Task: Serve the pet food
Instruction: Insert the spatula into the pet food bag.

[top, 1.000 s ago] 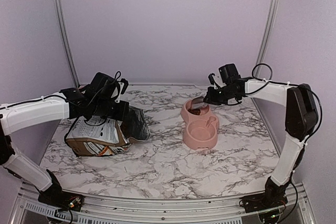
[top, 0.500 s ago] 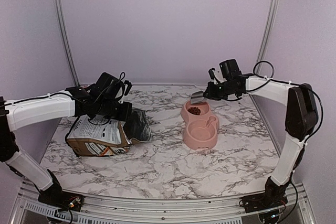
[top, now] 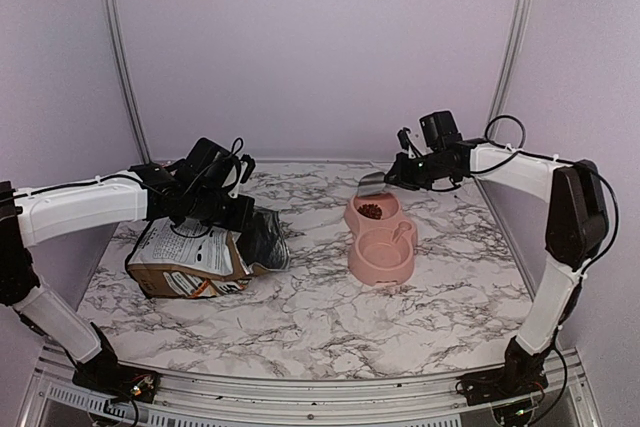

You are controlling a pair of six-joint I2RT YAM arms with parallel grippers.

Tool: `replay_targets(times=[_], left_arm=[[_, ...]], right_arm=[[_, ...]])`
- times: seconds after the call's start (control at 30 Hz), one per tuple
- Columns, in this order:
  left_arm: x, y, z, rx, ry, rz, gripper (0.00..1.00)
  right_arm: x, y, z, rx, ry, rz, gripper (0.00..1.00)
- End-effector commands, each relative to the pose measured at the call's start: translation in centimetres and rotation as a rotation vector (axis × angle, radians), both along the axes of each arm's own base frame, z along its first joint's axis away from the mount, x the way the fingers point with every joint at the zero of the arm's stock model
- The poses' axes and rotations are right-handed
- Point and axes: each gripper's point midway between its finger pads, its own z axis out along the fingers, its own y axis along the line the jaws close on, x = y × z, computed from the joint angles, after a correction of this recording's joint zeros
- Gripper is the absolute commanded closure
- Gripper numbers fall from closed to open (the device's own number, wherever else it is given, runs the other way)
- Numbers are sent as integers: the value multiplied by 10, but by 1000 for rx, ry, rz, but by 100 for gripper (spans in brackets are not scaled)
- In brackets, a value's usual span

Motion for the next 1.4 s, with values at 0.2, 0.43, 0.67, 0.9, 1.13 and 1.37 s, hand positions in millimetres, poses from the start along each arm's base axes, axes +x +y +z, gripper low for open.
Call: replay_targets(times=[0.2,0.43,0.67,0.9,1.13,1.37], left_arm=[[-2,-13,13,-54,18,-59,100],[-12,-15,0,-68,77,-74,100],[-12,-8,4,-57,55,-58,100],[-12,-8,4,-56,55,-53,100],[-10,-9,3,-55,57,-50,100],[-9,-10,3,-60,62,-46,100]], right_arm=[[-38,29,61,161,-68,70,100],[-82,58,73,211,-56,202,100],[-128,112,74,276,-11,396,100],[-160,161,75,274,6,534,100],[-173,184,69,287,24,579,100],[-168,199,52,307,27,522,100]])
